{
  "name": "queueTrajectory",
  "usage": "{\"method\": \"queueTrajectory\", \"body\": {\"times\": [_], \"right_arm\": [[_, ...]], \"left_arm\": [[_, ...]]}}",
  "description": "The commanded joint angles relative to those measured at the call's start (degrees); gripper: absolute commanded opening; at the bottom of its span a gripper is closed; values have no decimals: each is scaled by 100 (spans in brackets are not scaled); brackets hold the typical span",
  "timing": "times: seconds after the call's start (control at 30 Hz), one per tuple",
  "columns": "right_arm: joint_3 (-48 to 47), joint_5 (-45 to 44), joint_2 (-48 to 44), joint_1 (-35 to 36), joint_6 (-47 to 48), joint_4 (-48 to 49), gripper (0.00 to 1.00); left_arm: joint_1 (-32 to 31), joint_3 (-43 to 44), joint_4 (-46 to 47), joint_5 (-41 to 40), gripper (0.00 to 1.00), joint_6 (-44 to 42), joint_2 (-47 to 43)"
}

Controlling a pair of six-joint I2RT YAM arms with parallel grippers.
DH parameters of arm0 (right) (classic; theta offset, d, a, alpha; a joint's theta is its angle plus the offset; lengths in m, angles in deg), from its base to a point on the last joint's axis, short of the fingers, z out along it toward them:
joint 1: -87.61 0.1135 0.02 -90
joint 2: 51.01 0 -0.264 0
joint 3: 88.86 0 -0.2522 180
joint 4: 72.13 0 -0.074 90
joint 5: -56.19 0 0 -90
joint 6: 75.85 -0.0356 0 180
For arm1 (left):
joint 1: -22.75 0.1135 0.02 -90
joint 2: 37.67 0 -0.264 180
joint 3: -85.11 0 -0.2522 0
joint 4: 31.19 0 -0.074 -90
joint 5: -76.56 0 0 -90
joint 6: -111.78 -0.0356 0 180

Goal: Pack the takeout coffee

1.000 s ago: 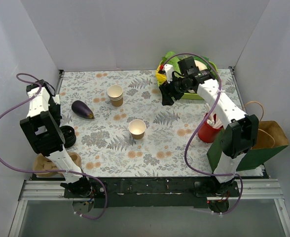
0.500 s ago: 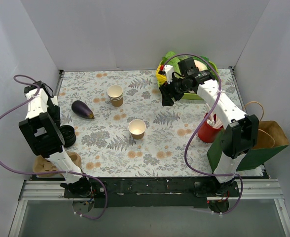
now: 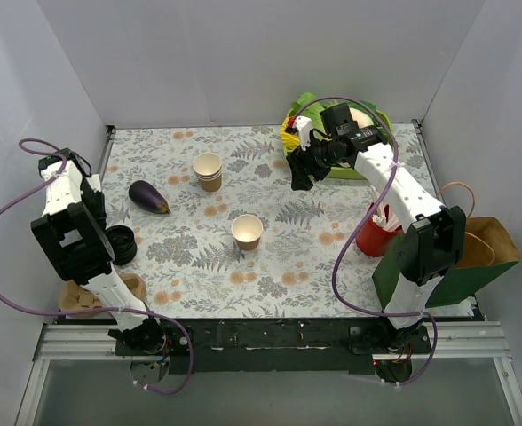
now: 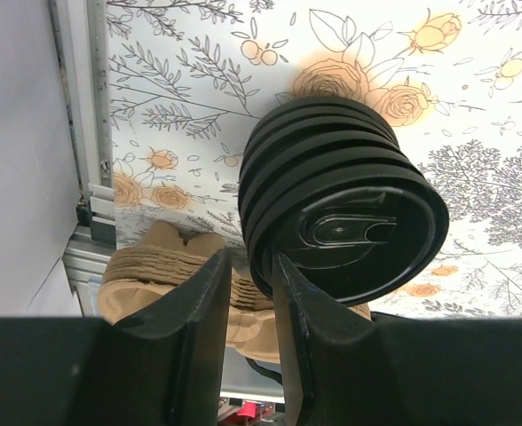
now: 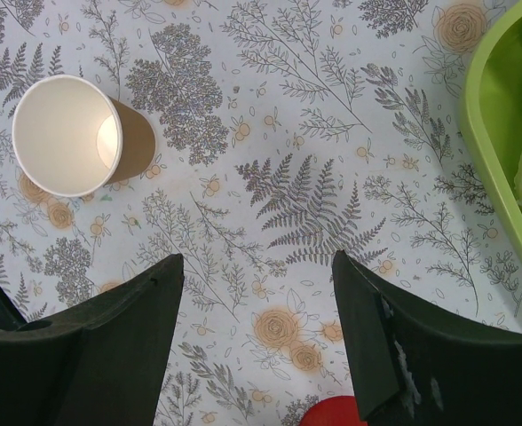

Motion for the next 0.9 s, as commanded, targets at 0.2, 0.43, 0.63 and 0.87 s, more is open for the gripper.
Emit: {"method": "queueTrajectory", "body": {"times": [0.2, 0.43, 0.63, 0.87], "right_arm": [[-33, 128, -160, 21, -48, 73, 75], [-69, 119, -143, 21, -48, 64, 75], [-69, 145, -134, 21, -57, 64, 75], [-60, 154, -125, 21, -57, 56, 75]], "left_arm": [[-6, 54, -122, 262, 25, 23, -97], [2, 9, -122, 200, 23, -3, -35], [2, 0, -122, 130, 22, -20, -27], [2, -35, -122, 129, 21, -21, 17]]}}
